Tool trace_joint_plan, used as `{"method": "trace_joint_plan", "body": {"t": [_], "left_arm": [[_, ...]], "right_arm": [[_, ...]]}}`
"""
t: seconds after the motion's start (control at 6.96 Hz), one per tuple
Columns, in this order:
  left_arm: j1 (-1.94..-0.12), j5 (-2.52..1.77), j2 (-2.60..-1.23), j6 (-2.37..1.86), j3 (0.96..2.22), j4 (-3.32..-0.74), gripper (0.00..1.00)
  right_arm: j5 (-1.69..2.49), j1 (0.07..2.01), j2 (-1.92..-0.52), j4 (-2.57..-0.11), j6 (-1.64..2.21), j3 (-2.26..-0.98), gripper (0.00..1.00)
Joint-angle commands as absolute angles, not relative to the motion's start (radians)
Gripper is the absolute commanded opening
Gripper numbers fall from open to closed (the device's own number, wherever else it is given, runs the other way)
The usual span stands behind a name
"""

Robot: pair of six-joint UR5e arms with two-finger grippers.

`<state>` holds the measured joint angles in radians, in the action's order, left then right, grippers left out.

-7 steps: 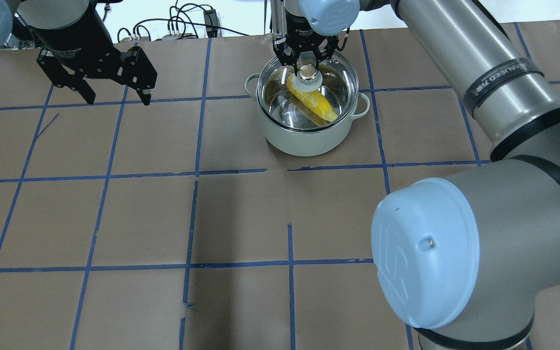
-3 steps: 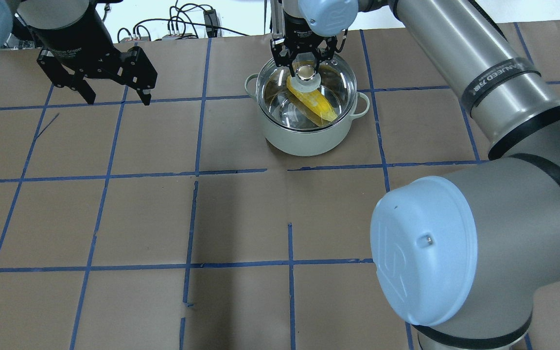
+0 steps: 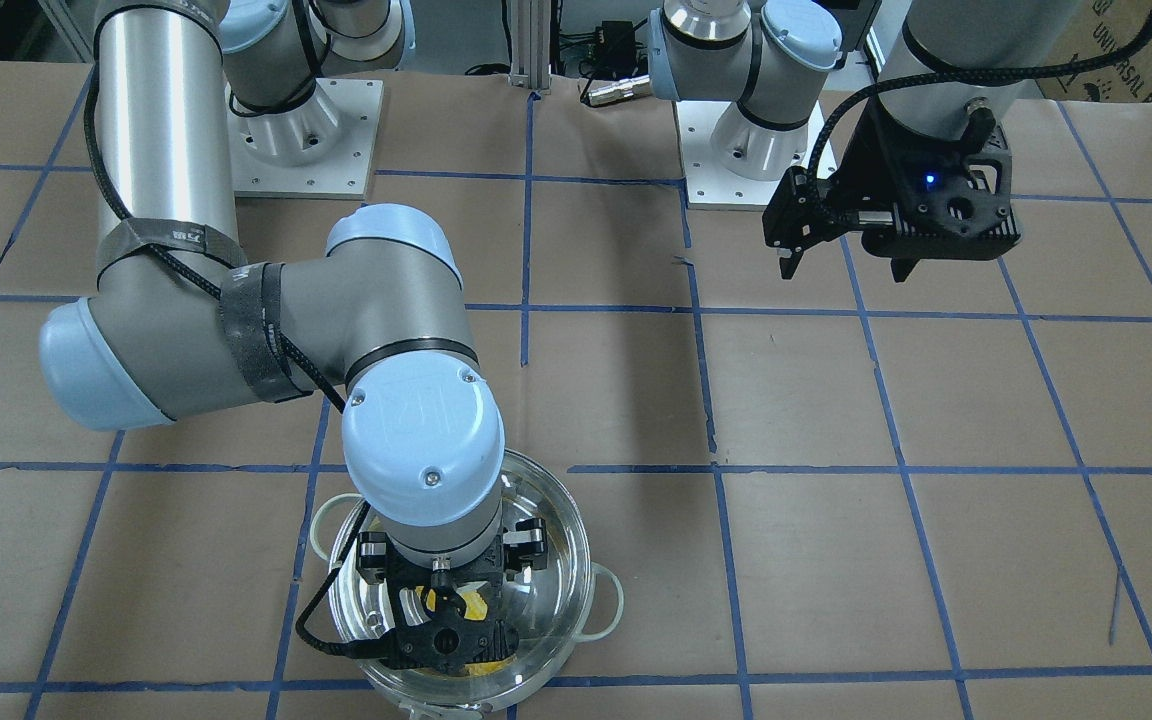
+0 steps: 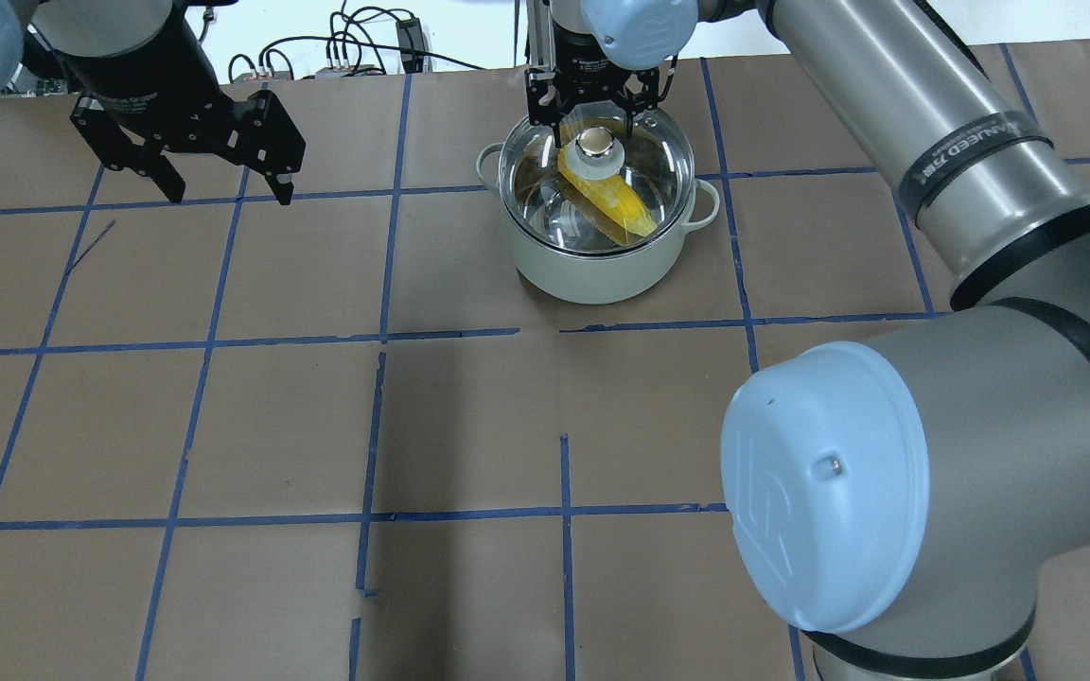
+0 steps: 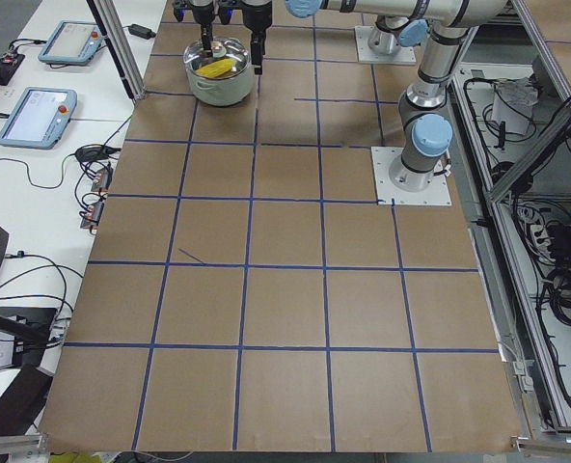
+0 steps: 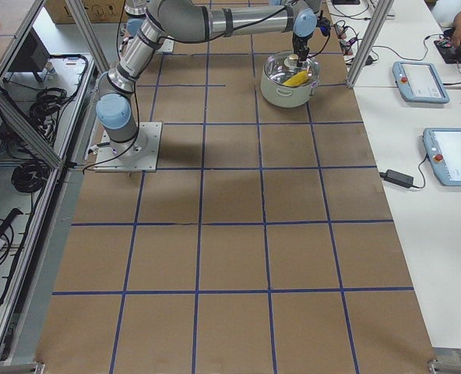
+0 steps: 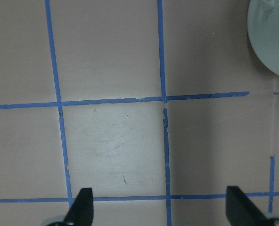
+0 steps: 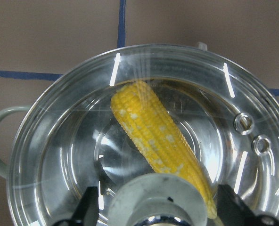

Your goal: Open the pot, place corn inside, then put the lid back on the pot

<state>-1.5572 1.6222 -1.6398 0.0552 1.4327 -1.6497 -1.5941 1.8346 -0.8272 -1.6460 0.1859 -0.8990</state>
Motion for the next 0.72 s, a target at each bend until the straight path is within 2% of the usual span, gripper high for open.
{"method": "trace_joint_plan", "body": {"t": [0.0, 0.57], "left_arm": [[-1.557, 1.623, -1.64, 0.055, 1.434, -1.649, 1.0], [-1.557, 1.623, -1.64, 0.057, 1.434, -1.651, 1.0]], "right_arm": [[-1.594, 1.835, -0.827, -1.646, 0.187, -0.884, 0.91], [-1.588, 1.838, -0.809, -1.657, 0.186, -0.838, 0.91]]}}
